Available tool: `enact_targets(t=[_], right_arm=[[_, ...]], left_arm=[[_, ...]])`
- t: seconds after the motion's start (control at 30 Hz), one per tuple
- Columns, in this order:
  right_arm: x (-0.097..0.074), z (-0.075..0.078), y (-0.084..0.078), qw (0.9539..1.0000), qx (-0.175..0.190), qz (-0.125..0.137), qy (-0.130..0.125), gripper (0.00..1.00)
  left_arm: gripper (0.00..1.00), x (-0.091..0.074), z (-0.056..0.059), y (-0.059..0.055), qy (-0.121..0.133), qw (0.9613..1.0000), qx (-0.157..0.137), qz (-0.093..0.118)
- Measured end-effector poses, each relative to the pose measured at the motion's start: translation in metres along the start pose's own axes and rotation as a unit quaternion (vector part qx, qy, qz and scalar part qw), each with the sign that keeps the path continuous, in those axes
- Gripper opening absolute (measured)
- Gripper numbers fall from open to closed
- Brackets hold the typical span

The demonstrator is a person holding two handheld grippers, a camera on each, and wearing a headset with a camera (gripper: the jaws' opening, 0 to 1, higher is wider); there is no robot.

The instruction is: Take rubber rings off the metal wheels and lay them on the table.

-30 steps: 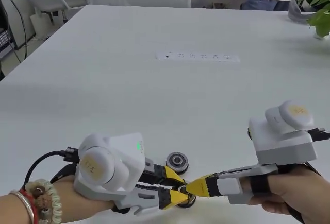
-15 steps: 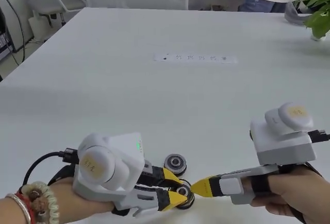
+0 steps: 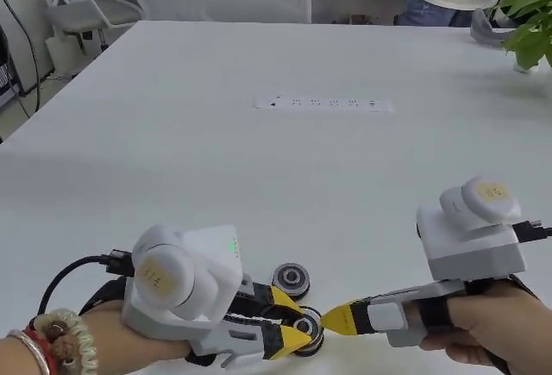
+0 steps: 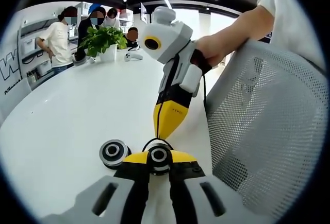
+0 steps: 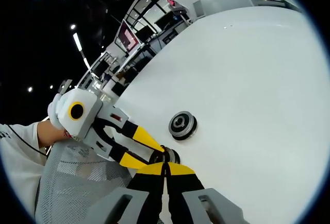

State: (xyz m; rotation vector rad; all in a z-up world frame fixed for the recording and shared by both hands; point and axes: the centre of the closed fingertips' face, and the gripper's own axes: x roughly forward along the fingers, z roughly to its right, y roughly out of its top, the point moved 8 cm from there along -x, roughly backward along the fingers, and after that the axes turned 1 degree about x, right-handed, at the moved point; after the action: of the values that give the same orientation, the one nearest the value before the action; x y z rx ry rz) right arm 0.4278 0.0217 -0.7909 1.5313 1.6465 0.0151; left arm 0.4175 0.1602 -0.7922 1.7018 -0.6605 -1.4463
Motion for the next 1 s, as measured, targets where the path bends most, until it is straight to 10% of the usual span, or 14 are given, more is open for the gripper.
enact_targets(t=[0.27, 1.0], right_arm=[[0.000, 0.000, 0.001, 1.0000, -0.002, 0.002, -0.001, 0.00], [-0.020, 0.012, 0.011, 0.9968, 0.044, 0.067, -0.006, 0.00]], left_arm=[[0.09, -0.005, -0.002, 0.003, -0.007, 0.9993, 0.024, -0.027], [0.32, -0.025, -0.010, 0.022, 0.006, 0.9994, 0.035, -0.001]])
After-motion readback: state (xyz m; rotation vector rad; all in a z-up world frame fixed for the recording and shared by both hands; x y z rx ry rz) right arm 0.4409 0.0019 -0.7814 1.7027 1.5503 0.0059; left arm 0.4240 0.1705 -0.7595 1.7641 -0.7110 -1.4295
